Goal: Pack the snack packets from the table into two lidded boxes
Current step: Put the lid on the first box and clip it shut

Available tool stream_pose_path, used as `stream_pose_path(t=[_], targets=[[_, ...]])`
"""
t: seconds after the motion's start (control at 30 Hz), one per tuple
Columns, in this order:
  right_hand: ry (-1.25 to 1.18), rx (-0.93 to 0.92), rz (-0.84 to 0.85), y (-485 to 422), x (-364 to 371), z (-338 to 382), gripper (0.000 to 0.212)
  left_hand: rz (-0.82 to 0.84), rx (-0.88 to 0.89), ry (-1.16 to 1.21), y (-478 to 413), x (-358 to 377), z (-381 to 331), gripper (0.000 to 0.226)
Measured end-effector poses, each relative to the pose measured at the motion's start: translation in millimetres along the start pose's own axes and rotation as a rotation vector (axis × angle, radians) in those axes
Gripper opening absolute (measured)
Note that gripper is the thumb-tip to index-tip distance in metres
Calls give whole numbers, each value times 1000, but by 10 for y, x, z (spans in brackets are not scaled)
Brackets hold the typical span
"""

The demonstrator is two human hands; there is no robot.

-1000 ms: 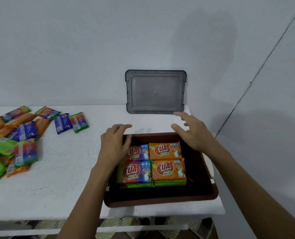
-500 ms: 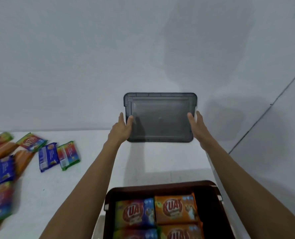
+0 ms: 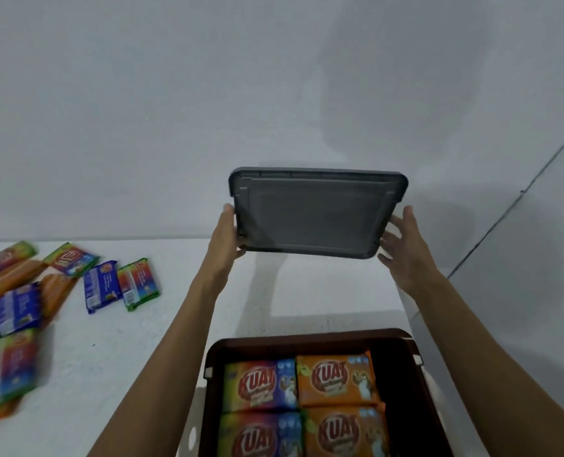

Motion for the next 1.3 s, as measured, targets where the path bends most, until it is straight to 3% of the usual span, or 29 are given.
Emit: stream_pose_path(t=[0.23,0.4,0.6,0.73,0.87,0.97,1.13,1.3], targets=[[-149,63,183,813,-289,44,79,-89,-4,168,908,-260,61,57],[-139,84,239,1435,-495,42,80,-108,10,227,1521,-427,149,15],[82,-21,333,2070,-577,-143,29,-74,122,85,2102,-487,287,29],[320,-154,265,2216,-712,-314,47,-41,232,-166,2333,-549,494,42],[769,-219,268,2304,-727,-661,61,-41,264,-449,2437,-605,751,52],[900,-321,204,2379,-686,-760,59,9,205,-405,2448,-605,801,58],[1032,-320,202,2397,-640,-861,55,35,112,-328,2450,-731,842,73],[1012,-240,124,2504,-687,-985,50,26,-72,-160,2522,-706,910,62]])
Point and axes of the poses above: each hand's wrist, its own y-axis away from the middle knuckle, its own x-axis out of the palm, z = x × y, the point moved 3 cm from there along -y, towards the middle knuckle
